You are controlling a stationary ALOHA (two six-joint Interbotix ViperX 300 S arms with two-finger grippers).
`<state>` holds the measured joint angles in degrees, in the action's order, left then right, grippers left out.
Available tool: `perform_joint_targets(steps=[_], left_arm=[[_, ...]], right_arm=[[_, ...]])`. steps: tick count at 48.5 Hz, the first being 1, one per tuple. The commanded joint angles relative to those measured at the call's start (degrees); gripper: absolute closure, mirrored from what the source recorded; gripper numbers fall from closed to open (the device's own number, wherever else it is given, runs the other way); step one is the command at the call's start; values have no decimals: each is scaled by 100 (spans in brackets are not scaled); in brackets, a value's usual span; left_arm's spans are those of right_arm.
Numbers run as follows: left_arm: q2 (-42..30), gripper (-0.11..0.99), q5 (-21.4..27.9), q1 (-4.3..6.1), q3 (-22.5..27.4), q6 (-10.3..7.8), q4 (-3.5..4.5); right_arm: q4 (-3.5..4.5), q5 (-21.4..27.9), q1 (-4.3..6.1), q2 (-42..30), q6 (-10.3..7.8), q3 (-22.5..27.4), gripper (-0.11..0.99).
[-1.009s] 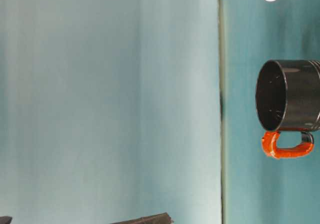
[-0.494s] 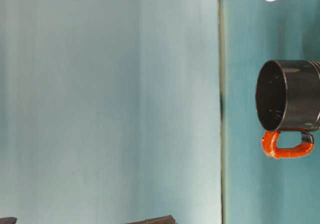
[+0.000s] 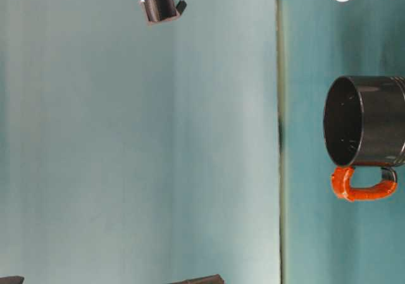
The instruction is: Put the paper cup into the moved red handle cup holder.
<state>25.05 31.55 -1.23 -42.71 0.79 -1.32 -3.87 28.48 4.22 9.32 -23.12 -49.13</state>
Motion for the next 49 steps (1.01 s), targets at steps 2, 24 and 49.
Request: perform_joint_targets(steps=[2,24,49], left_arm=[[35,-8,-53,0,53,9,-26],[26,-8,-53,0,53,123,-26],[62,-8,-44,0,26,229,-26]], right_arm=[[0,18,0,-35,-44,88,-5],[0,387,-97,-229,-9,387,83],[158,1011,114,272,0,1002,98]])
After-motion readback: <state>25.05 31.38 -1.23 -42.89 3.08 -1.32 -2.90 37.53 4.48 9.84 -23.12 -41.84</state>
